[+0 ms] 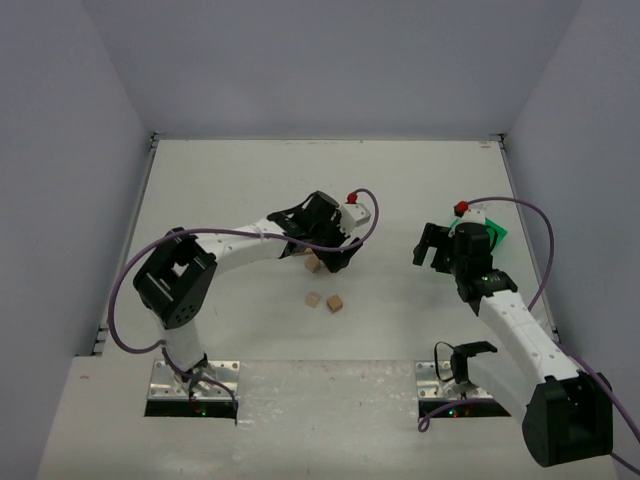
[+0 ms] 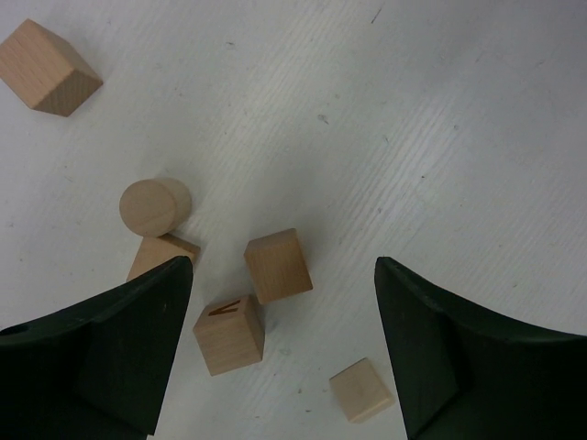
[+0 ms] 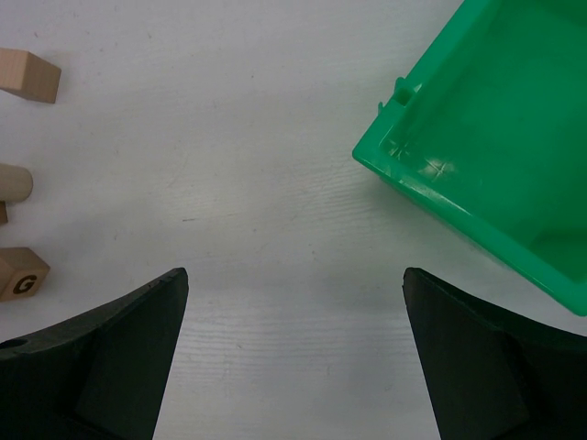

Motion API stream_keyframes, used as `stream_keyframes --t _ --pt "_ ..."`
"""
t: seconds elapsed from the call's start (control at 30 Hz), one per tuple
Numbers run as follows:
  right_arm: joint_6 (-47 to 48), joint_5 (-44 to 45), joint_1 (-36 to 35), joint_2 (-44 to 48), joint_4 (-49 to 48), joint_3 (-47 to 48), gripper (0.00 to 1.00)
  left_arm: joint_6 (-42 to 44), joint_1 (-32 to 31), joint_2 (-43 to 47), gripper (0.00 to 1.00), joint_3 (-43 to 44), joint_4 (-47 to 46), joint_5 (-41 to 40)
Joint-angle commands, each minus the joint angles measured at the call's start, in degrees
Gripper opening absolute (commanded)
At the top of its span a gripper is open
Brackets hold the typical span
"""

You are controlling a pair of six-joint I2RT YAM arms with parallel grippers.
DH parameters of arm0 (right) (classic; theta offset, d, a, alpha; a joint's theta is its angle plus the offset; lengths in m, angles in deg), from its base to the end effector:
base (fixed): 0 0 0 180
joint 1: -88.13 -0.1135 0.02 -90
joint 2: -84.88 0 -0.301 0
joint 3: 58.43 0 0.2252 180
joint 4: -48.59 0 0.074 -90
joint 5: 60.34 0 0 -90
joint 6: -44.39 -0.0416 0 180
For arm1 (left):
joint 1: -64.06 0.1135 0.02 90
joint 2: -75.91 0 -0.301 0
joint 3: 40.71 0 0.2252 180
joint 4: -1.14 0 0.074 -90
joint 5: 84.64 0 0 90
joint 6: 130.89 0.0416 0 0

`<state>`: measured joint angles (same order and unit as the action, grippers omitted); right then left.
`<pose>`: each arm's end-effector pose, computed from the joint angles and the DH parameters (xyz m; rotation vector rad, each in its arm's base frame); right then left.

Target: Build the wood block tower

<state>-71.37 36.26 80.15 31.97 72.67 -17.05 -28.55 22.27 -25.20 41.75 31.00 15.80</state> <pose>0.1521 0.0165 0.2414 0.4033 2.1577 0.2061 0.2690 -0.2505 0.2508 1.1894 2.1416 -0.4520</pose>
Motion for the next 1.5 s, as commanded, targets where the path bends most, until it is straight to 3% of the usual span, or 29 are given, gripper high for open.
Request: stream_keyframes --t 0.0,0.3,0.6,0.83,1.0,1.2,1.37,1.47 --pt "-1.0 1.7 0.1 -0.6 -1.5 0.6 0.99 -1.3 -0.9 -0.4 0.77 0.0 -2.7 -1.9" --pt "-1.0 2.2 0.2 -2.0 -1.0 1.3 0.99 -2.5 -1.0 0.3 0.72 -3.8 -3.7 -3.1" --pt "-1.1 2.5 0.1 -2.1 -0.7 1.3 0.99 -3.7 -1.2 -1.7 0.63 -2.7 -3.7 -2.9" --pt "-1.1 2.5 0.1 -1.8 -0.7 1.2 0.99 -4.2 -1.2 -3.4 0.61 -1.7 -3.5 -3.4" --pt "-1.1 2.5 0.1 -1.6 -0.8 1.1 0.99 -5.0 -1.2 -4.2 0.51 -1.1 -3.7 -3.1" --pt "-1.0 2.8 0.1 -1.6 -0.5 1.1 0.99 -5.2 -1.2 -4.9 0.47 -0.9 -4.1 -3.3" --pt "-1.0 2.5 0.1 -1.0 -0.7 0.9 0.99 -5.6 -1.2 -4.3 0.36 -0.3 -4.1 -3.8" --pt "-0.8 2.6 0.1 -0.6 -0.7 0.8 0.99 -6.5 -1.2 -3.6 0.18 0.9 -4.0 -4.0"
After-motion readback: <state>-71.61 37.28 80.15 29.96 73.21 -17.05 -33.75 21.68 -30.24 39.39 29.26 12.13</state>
